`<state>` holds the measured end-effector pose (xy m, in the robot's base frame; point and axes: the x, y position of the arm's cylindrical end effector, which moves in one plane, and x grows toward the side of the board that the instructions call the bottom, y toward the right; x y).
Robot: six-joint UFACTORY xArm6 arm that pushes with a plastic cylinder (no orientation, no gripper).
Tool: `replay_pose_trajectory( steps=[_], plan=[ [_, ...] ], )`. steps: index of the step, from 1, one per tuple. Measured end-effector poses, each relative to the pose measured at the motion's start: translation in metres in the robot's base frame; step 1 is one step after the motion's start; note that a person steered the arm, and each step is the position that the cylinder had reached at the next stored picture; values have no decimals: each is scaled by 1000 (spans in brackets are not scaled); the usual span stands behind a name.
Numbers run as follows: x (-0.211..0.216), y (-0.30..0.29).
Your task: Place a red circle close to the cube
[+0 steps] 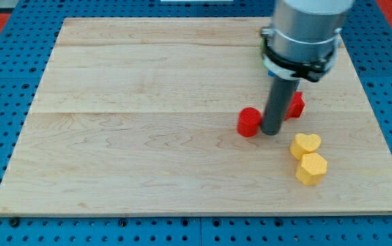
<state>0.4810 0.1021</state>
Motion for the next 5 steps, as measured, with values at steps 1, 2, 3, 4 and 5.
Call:
replay_pose_trajectory(
  steps=[1,2,3,4,5],
  plan=[
    [52,-9],
    [63,-54],
    [38,-50],
    [-5,-50],
    [-43,-40]
  ],
)
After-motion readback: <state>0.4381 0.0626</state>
